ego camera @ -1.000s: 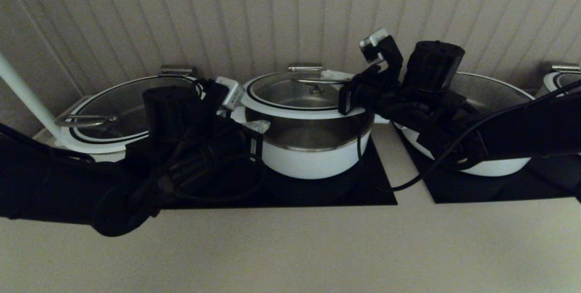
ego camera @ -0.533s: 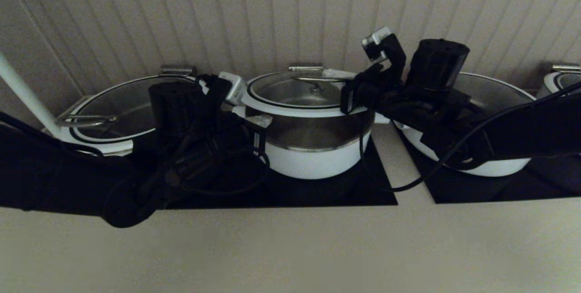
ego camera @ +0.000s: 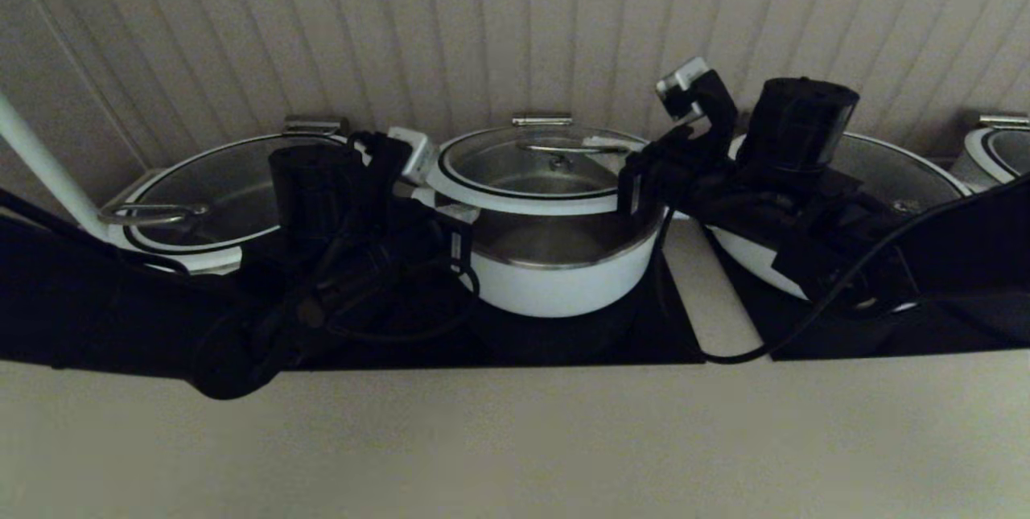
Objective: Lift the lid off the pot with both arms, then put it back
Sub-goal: Hold the pot lid with the left arm
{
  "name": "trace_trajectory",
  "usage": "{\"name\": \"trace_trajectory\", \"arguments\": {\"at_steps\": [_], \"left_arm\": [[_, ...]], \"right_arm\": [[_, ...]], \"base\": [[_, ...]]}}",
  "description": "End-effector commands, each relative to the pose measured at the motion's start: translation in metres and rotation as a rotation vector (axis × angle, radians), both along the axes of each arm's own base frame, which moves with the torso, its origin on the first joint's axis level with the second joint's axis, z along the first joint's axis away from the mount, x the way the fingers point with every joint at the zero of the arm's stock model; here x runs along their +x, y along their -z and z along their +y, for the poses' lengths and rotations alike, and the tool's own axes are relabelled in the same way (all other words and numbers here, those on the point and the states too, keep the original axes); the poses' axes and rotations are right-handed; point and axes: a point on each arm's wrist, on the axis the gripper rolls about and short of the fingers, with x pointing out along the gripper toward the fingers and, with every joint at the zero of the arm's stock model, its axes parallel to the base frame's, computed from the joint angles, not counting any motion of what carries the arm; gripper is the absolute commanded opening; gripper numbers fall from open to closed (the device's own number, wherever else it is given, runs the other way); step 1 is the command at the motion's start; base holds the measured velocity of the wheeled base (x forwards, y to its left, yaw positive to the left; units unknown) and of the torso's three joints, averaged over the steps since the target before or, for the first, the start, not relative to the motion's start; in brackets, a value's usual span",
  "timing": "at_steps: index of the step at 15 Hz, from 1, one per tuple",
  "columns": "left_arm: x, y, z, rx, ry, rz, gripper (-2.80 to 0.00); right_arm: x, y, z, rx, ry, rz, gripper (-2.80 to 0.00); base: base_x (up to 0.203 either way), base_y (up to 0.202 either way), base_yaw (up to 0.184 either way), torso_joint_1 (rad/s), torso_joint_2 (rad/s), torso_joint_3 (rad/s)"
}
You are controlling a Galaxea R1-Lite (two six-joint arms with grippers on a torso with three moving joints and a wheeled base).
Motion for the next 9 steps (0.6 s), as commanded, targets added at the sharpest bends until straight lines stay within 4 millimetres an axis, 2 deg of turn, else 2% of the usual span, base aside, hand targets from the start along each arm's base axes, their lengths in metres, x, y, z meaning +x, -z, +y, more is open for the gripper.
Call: {"name": "trace_trajectory", "arguments": {"at_steps": [1,9], "left_arm": [[0.000,-0.001,0.000,-0.006,-0.001,-0.004,-2.80],[0.001,0.002,-0.001,-0.007,-0.003,0.006,-2.80]], "right_arm": [[-0.008,-0.004,-0.004,0.001,-0.004,-0.005,-2.80],[-0.033,-0.005,-0.017,-0.011,-0.003,0.021,-2.80]], "base": [[0.000,0.000,0.000,0.000,0.00,0.000],[0.000,0.000,0.000,0.000,0.00,0.000]]}}
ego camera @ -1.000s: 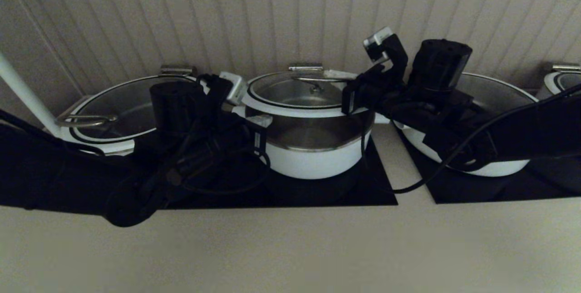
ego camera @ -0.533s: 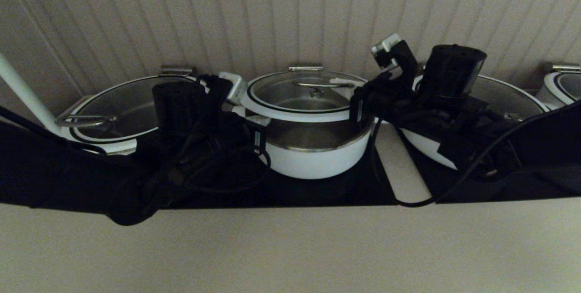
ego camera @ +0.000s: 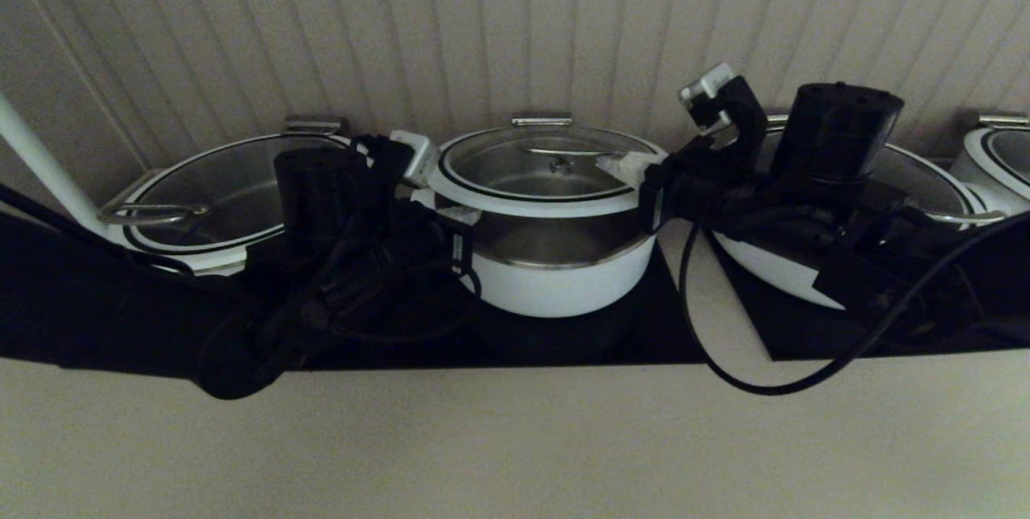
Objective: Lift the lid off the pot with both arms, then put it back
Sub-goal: Hold the pot lid with the left arm
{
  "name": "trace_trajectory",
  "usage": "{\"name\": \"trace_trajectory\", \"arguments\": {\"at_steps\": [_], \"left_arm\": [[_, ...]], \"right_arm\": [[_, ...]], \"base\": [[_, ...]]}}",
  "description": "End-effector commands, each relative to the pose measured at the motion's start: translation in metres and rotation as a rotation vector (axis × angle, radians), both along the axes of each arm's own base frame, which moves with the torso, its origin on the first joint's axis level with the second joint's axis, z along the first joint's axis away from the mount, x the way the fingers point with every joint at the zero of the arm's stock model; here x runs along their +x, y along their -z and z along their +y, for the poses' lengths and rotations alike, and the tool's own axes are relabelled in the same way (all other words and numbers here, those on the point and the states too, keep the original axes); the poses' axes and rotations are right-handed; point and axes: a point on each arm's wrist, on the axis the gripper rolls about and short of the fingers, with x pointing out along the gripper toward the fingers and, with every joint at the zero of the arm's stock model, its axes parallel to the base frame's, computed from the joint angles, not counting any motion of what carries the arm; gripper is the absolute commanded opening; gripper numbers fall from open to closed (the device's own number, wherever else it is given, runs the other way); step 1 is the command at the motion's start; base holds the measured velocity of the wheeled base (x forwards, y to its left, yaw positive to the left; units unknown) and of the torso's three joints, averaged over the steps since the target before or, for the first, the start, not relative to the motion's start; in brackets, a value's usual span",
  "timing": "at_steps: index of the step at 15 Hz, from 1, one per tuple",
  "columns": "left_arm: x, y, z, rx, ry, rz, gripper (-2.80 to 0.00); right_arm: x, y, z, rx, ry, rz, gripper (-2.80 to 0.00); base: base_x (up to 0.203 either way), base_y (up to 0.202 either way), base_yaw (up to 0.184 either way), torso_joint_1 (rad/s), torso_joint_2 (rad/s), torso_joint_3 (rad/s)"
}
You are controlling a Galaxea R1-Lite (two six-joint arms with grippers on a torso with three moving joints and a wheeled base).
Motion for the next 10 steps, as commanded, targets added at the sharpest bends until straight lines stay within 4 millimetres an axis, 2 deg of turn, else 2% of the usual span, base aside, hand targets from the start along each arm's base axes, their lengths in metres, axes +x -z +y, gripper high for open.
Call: {"name": "trace_trajectory", "arguments": {"at_steps": [1,5,10], "left_arm": [[0.000,-0.001,0.000,-0.002,0.000,-0.005,-2.80],[0.000,0.000,0.000,-0.001,0.000,-0.003,-2.80],[0.000,0.001,0.000,0.001,0.000,0.000,-2.80]], "right_arm": [[-0.011,-0.006,-0.006,0.006,-0.001,-0.010,-2.80],[-0.019,-0.007,-0.010,0.005,-0.004,-0.008,-2.80],[-0.039,-0.021,-0.019,-0.016,-0.024,0.029,-2.80]], "base": [[0.000,0.000,0.000,0.000,0.00,0.000],[0.000,0.000,0.000,0.000,0.00,0.000],[0.000,0.000,0.000,0.000,0.00,0.000]]}}
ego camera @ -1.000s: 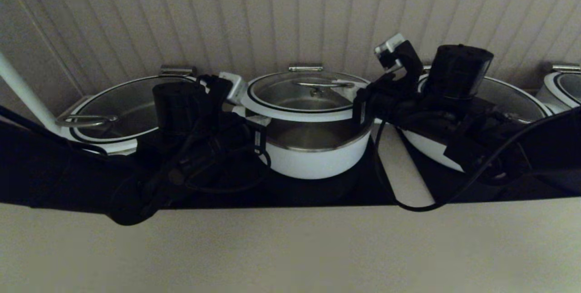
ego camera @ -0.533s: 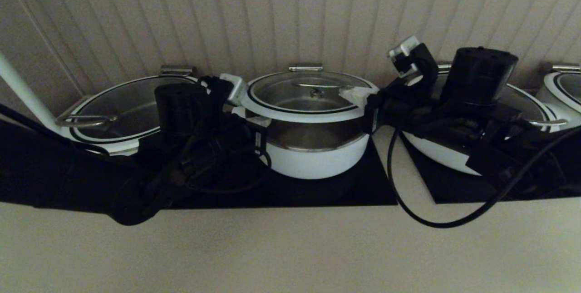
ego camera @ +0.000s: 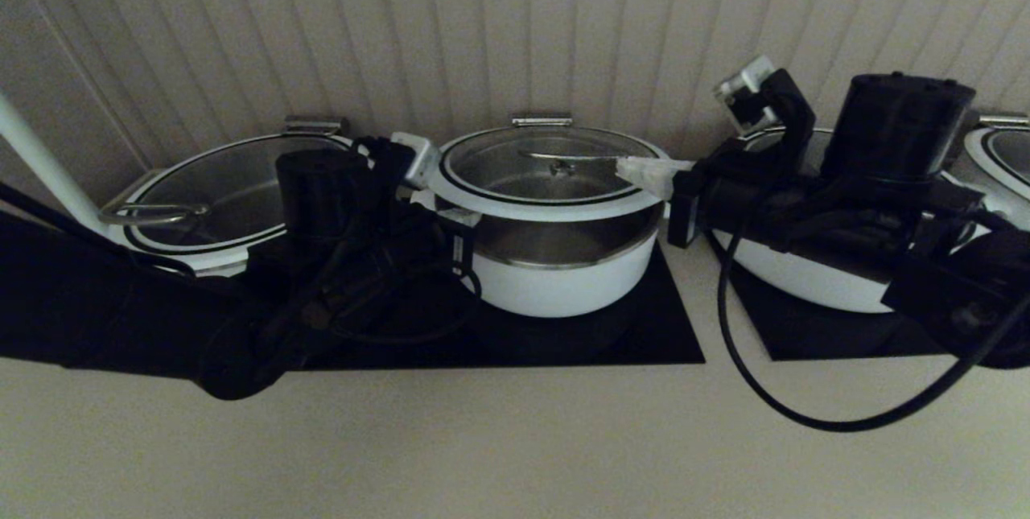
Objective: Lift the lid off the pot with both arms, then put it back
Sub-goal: Hold the pot lid with the left arm
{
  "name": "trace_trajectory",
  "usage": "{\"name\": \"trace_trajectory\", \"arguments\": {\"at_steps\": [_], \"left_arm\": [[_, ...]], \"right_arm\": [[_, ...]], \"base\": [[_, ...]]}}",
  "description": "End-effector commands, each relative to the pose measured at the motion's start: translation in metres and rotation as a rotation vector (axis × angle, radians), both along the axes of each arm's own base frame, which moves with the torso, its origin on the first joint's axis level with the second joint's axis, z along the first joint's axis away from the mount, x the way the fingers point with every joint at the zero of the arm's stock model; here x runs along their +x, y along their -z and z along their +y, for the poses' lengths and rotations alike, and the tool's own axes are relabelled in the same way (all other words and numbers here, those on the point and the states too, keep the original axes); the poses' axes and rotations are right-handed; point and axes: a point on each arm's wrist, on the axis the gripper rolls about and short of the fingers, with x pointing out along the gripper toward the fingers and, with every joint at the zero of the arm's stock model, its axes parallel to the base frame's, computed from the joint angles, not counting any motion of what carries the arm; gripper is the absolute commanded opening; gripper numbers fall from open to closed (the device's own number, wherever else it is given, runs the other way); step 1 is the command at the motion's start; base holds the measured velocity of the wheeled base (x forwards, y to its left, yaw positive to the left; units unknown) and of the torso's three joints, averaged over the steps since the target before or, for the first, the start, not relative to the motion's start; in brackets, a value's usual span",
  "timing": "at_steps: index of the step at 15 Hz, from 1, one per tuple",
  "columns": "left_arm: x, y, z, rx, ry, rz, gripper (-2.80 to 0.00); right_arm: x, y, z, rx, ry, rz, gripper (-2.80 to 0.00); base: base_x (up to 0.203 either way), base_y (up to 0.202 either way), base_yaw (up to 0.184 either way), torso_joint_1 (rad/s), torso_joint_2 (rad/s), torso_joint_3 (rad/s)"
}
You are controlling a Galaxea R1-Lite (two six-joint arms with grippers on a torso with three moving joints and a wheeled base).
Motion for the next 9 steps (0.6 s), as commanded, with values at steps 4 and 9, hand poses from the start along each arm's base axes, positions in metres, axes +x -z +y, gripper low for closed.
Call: {"name": "trace_trajectory", "arguments": {"at_steps": [4,9], "left_arm": [[0.000,0.000,0.000,-0.001,-0.002,-0.003,-2.80],[0.001,0.002,-0.001,0.002,-0.008,0.002,-2.80]], "right_arm": [[-0.024,-0.015,-0.012,0.003,-0.007,-0.010,-2.80],[-0.057,-0.021,-0.030,-0.013,-0.008,0.047,-2.80]], "base": [[0.000,0.000,0.000,0.000,0.00,0.000],[0.000,0.000,0.000,0.000,0.00,0.000]]}}
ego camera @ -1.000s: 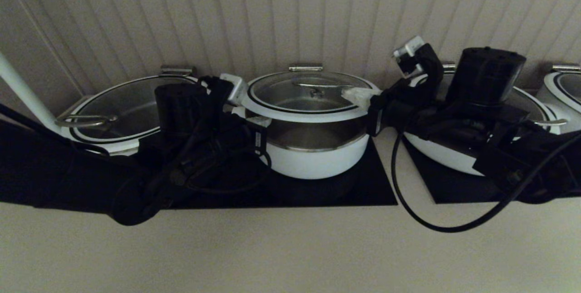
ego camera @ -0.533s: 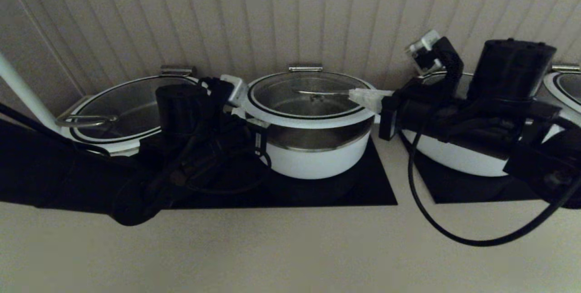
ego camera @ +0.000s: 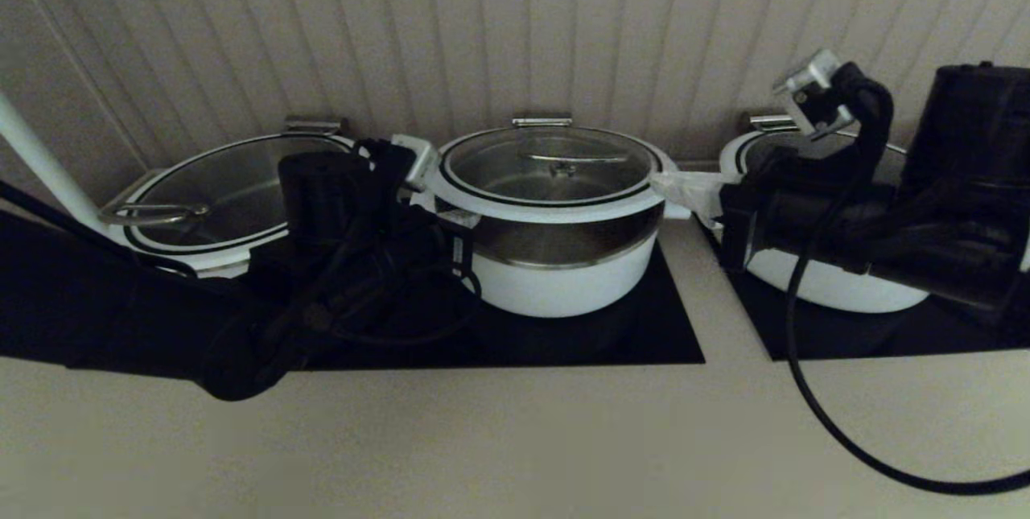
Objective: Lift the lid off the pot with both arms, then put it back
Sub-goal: Hold the pot lid with the left arm, then open the pot lid completely
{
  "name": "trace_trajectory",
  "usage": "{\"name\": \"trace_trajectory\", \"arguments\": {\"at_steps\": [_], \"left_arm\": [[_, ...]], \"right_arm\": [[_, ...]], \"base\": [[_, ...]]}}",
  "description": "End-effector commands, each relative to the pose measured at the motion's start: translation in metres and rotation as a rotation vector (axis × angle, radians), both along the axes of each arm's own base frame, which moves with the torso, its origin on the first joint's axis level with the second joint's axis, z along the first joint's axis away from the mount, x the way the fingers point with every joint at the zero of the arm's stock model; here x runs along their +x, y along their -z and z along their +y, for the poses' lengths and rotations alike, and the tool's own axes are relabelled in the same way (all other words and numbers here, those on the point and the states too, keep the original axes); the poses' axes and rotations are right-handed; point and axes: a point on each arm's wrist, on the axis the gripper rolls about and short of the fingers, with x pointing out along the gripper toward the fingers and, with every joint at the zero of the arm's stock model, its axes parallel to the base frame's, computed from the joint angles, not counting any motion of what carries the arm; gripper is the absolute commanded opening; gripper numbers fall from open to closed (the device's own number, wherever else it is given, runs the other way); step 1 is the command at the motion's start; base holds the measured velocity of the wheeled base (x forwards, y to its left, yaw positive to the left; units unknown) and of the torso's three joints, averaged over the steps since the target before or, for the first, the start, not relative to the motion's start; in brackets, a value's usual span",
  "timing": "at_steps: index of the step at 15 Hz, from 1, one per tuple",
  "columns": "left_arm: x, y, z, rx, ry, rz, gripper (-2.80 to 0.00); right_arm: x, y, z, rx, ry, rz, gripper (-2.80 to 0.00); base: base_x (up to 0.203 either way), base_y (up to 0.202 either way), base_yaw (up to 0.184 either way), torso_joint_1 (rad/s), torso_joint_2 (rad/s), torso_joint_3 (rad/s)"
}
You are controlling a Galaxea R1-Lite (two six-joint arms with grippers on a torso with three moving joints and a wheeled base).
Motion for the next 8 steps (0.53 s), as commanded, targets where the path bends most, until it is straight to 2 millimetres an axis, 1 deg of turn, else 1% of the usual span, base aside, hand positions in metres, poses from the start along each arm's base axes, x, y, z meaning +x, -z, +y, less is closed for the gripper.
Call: {"name": "trace_trajectory", "arguments": {"at_steps": [1,4,6,8], "left_arm": [[0.001,0.000,-0.001,-0.002,0.000,-0.002,-2.80],[0.002,0.001,-0.001,-0.005,-0.001,-0.008,-2.80],[0.002,0.001,-0.001,-0.007,-0.008,-0.014,-2.80],[0.002,0.001,-0.001,-0.008,-0.014,-0.014,-2.80]], "right_arm": [[-0.024,-0.012,-0.012,0.023,-0.002,0.002,-2.80],[-0.039,-0.009,-0.019,0.027,-0.007,0.048,-2.80],[-0.049,-0.003,-0.023,0.008,-0.064,0.096,-2.80],[-0.053,0.007,-0.024,-0.002,-0.098,0.145,-2.80]], "base": [[0.000,0.000,0.000,0.000,0.00,0.000],[0.000,0.000,0.000,0.000,0.00,0.000],[0.000,0.000,0.000,0.000,0.00,0.000],[0.000,0.000,0.000,0.000,0.00,0.000]]}}
